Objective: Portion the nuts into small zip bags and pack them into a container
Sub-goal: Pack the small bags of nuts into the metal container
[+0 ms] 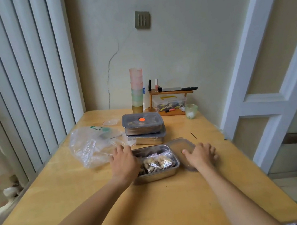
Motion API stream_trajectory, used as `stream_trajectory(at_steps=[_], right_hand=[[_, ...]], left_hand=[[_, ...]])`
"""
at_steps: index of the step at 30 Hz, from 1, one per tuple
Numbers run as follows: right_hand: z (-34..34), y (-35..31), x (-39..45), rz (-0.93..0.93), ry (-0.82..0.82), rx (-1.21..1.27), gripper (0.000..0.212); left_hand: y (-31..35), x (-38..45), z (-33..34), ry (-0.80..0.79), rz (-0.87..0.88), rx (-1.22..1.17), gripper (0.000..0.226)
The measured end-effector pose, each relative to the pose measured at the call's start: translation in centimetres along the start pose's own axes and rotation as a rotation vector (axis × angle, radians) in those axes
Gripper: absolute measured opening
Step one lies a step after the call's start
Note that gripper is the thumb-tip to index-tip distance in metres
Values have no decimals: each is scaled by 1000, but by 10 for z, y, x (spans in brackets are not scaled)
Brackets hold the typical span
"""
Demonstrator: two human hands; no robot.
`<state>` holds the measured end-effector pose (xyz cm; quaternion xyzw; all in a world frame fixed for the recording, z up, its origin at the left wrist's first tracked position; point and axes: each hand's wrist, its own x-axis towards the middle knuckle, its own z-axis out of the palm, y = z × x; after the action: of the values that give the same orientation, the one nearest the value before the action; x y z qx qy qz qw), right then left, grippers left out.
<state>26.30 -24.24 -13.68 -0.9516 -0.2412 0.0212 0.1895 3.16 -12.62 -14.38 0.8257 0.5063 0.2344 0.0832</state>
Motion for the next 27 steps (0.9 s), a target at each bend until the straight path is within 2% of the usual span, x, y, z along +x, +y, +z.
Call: stream_trajectory(at_steps=[2,5,6,7,9,10,13,15,16,18,21,22,23,24,25,27], right_hand=[[3,8,4,38,-104,-33,90],[-1,10,10,67,-80,125,102],[-4,9,13,92,-68,232,98],[-8,9,16,103,-41,346,83],[-18,7,18,87,84,553,29],[-25,5,16,71,161,635,9],[-42,-6,10,-20,380,780,16],[-57,-15,3,-52,471,855,17],[-62,-19,3,-67,465,884,18],[-69,-28,5,-159,270,833,17],[-64,-46,-1,-441,-314,666,14],[-58,-52,-7,-522,-433,596,13],[-51,-59,-14,-585,-468,532,11],[-41,-65,-19,-627,-432,505,7],[-32,-71,-24,-652,-358,531,3],[-17,-80,-28,-669,-192,595,11]], left_hand=[[-2,5,1,-126,-76,-112,29],[-3,15,3,-107,-112,-254,30],[-2,16,2,-99,-139,-293,32],[-2,17,1,-96,-164,-336,33],[-2,19,-1,-109,-198,-400,34],[-2,19,-3,-116,-208,-428,33],[-5,20,-7,-89,-211,-509,21],[-7,21,-9,-74,-216,-540,32],[-8,22,-10,-74,-228,-569,40],[-7,21,-14,-55,-288,-716,54],[-2,21,-28,22,-315,-1045,58],[-1,21,-34,10,-293,-1087,55],[-1,21,-38,-19,-244,-1060,48],[-2,20,-41,-70,-169,-945,39],[-3,19,-41,-136,-88,-778,33],[-6,16,-34,-232,13,-518,37]])
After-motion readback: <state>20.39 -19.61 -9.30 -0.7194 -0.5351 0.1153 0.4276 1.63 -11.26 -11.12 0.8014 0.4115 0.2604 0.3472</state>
